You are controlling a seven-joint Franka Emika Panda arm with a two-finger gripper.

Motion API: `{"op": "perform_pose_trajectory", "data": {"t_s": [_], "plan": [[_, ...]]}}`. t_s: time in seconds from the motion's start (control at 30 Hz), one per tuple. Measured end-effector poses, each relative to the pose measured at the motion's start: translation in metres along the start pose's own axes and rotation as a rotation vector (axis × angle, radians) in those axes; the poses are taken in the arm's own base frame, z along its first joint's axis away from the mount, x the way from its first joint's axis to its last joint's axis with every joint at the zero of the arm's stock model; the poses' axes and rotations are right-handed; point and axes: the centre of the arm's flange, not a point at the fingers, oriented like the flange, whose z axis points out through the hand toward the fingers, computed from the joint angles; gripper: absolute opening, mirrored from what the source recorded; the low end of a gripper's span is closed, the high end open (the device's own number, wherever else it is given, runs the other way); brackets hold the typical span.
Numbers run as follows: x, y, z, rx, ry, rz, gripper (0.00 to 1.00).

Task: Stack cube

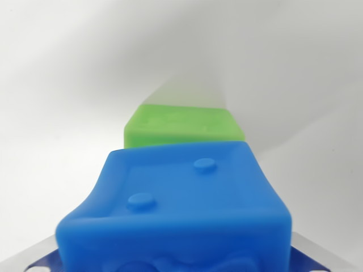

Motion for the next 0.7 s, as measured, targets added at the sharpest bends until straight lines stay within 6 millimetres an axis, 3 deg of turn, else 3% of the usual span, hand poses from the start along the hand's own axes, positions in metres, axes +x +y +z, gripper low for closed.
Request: {"op": "perform_pose_trajectory", "data": {"t_s": [0.43,0.47,0.7], "plan": [[0.0,-0.0001,0.0086,0.001,-0.001,0.0,0.0],[0.0,-0.0001,0.0088,0.001,-0.001,0.0,1.0],[-0.0001,-0.0002,0.0089,0.001,-0.001,0.0,1.0]]}}
